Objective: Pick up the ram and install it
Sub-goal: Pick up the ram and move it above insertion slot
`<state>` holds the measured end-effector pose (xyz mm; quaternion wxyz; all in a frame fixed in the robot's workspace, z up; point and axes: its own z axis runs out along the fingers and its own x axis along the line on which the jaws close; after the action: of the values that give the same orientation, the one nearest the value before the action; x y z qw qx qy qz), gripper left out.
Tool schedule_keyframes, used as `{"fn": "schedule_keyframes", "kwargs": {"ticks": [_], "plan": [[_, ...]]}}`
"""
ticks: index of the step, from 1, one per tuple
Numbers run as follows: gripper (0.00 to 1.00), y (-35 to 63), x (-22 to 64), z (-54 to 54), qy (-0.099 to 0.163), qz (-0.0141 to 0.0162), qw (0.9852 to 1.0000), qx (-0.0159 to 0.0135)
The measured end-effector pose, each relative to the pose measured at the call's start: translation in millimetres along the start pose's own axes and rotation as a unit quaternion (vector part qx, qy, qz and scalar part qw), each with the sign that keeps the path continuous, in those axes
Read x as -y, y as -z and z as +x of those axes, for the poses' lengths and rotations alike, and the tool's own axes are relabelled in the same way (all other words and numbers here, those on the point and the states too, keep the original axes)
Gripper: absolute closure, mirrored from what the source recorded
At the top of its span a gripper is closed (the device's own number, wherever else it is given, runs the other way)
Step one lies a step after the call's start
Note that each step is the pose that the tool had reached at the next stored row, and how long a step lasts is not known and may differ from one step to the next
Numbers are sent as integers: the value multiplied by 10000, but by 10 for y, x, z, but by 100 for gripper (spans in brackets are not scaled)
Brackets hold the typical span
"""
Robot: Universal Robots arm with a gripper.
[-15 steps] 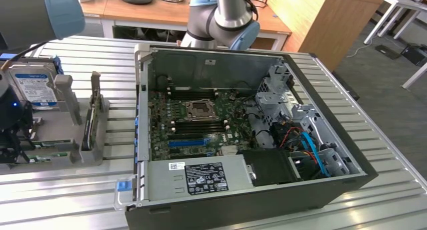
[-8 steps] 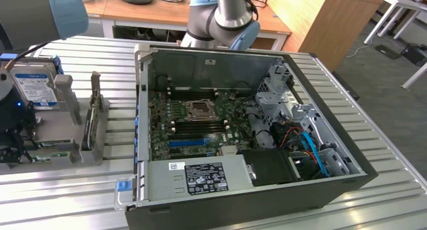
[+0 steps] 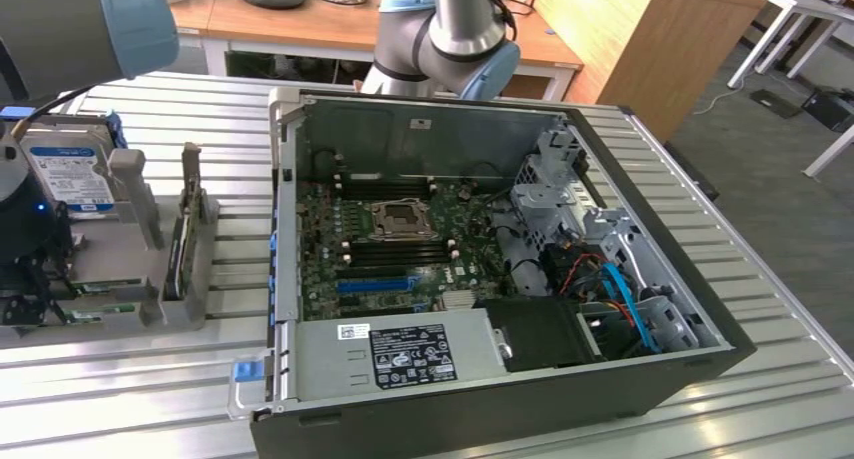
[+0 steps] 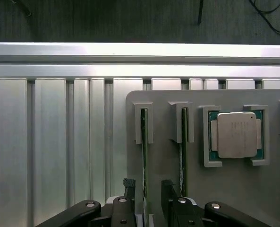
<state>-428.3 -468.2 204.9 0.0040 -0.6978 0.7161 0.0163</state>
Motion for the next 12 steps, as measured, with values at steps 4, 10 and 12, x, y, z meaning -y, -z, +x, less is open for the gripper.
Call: {"fn": "schedule_keyframes", "kwargs": {"ticks": [4,10,12], "plan": [[64,-1,23,0,2,0,10000,0],[64,-1,81,-2,1,0,10000,0],[64,-2,100,-2,1,0,10000,1]]}}
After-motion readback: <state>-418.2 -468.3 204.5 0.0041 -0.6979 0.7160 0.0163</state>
